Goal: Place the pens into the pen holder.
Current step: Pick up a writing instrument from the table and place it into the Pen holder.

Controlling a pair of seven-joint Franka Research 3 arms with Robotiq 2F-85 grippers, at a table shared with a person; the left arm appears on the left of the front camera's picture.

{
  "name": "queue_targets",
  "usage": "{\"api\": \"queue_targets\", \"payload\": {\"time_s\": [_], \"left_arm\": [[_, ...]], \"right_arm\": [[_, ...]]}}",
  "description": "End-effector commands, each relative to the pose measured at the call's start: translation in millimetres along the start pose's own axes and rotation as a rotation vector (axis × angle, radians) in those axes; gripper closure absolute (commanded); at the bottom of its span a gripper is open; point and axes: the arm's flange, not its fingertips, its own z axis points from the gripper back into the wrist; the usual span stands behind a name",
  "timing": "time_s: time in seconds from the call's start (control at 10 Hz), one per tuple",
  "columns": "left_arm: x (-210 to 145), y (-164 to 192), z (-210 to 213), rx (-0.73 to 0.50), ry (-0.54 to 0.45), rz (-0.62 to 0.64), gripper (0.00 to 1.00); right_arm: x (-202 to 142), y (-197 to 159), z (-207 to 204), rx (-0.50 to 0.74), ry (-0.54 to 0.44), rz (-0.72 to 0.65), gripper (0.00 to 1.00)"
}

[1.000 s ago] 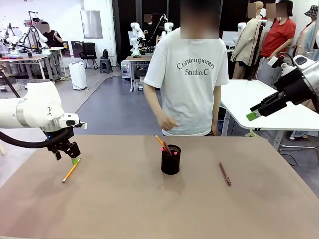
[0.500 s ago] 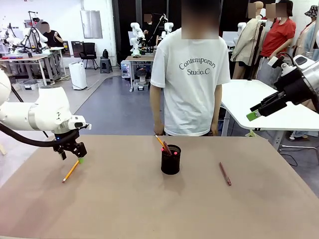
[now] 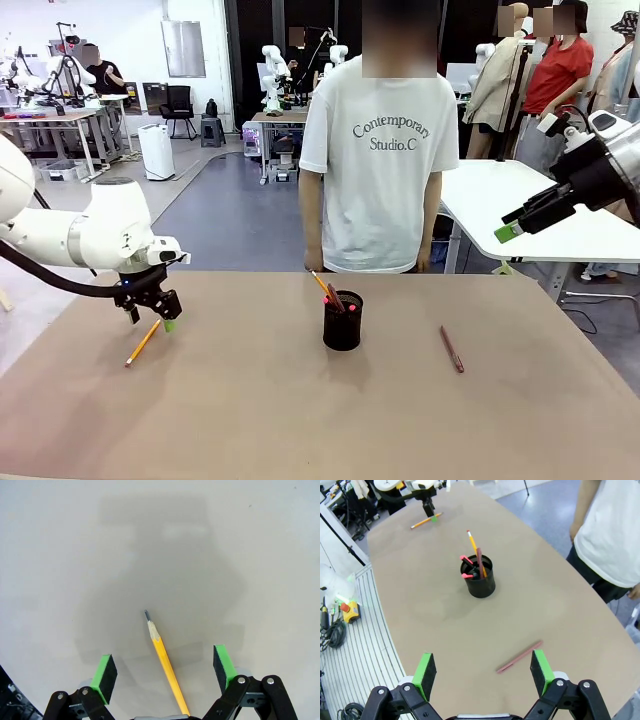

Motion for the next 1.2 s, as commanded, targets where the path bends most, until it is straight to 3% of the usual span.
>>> {"api": "queue_targets", "payload": {"time_s": [0.0,0.4,1.1], "left_arm": [[1.5,-3.2,-0.4,0.053,-0.011,0.004,0.20],[1.7,-3.5,0.9,0.056,0.004,0.014,1.00],[-7.2,-3.3,6.3,0.035,0.042,0.044,1.00]], "right_arm": [[1.9,0.5,-0.2,0.002,-0.014,0.001,0.00],[1.9,0.5,-0.2,0.002,-0.014,0.001,0.00],[1.9,0.5,-0.2,0.002,-0.014,0.001,0.00]]}}
